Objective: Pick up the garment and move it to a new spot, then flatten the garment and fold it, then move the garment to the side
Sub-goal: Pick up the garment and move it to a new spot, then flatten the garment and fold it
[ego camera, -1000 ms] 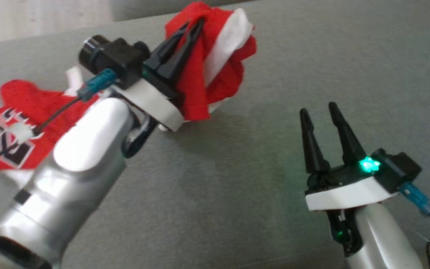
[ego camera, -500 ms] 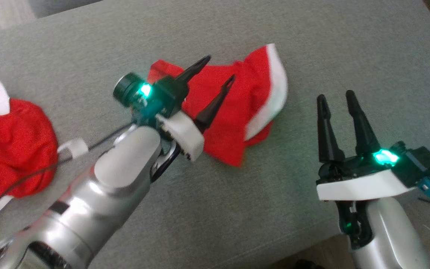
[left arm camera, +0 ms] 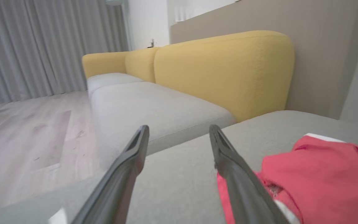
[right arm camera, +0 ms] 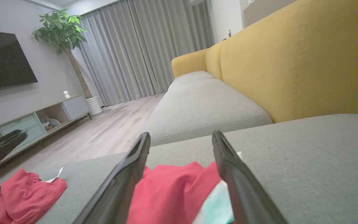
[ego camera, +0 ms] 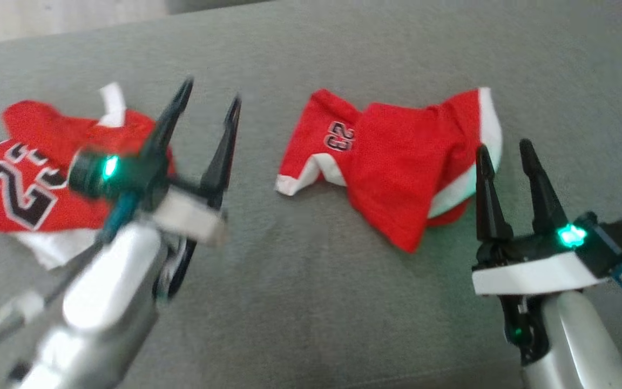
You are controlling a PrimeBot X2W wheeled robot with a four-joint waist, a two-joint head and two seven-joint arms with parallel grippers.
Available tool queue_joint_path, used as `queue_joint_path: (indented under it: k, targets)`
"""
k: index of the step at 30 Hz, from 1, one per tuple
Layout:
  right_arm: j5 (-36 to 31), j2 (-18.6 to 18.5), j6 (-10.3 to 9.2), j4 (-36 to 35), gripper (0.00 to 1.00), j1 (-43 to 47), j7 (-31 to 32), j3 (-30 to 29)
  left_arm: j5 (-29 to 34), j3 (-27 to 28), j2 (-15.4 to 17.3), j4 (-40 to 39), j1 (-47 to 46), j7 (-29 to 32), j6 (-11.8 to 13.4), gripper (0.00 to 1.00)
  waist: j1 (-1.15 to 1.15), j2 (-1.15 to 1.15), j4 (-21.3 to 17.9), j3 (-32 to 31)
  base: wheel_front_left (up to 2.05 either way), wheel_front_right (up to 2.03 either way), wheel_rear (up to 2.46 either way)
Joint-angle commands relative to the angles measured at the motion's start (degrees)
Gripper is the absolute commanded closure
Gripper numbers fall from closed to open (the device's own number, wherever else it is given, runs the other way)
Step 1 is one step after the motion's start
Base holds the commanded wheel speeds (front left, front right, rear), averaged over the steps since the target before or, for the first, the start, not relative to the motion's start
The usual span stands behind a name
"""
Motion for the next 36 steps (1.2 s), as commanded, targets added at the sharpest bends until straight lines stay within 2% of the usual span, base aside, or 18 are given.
queue_joint_path:
  k: [1,5,10,16,29,33,36]
  targets:
    - [-0.55,-0.17,-0.04,-1.26,0.0,0.82,-0.36,0.7,0.67,3.14,2.05,-3.11,2.81,-0.26,0.8,0.0,0.0,0.0,3.39,-2.59,0.0,0.0,0.0]
    - [-1.43,-0.17,-0.04,-0.06,0.0,1.87,-0.36,0.12,1.47,7.99,2.12,-9.57,13.15,-0.27,3.39,0.0,0.0,0.0,5.62,-4.49,0.0,0.0,0.0]
    - [-1.29,-0.17,-0.04,0.94,0.0,2.91,-0.36,-0.1,3.53,12.37,-1.32,-14.75,23.62,-0.27,4.35,0.0,0.0,0.0,6.99,-6.03,0.0,0.0,0.0]
    - [-1.38,-0.17,-0.04,1.6,0.0,3.68,-0.36,-0.05,7.59,14.87,-4.32,-15.99,27.7,-0.28,1.54,0.0,0.0,0.0,7.67,-7.21,0.0,0.0,0.0]
    - [-3.51,-0.17,-0.04,3.58,0.0,0.59,-0.36,-2.38,11.89,18.48,-8.71,-14.14,28.72,-0.28,-3.04,0.0,0.0,0.0,7.98,-5.92,0.0,0.0,0.0]
    - [-2.28,-0.17,-0.04,8.51,0.0,-4.27,-0.35,-6.18,13.02,19.05,-9.78,-13.57,27.84,-0.28,-4.3,0.0,0.0,0.0,8.55,-4.14,0.0,0.0,0.0]
    - [-3.09,-0.17,-0.04,15.4,0.0,-9.27,1.67,-10.59,13.78,19.34,-10.55,-12.96,27.14,-0.28,-5.27,0.0,0.0,0.0,9.25,-2.8,0.0,0.0,0.0]
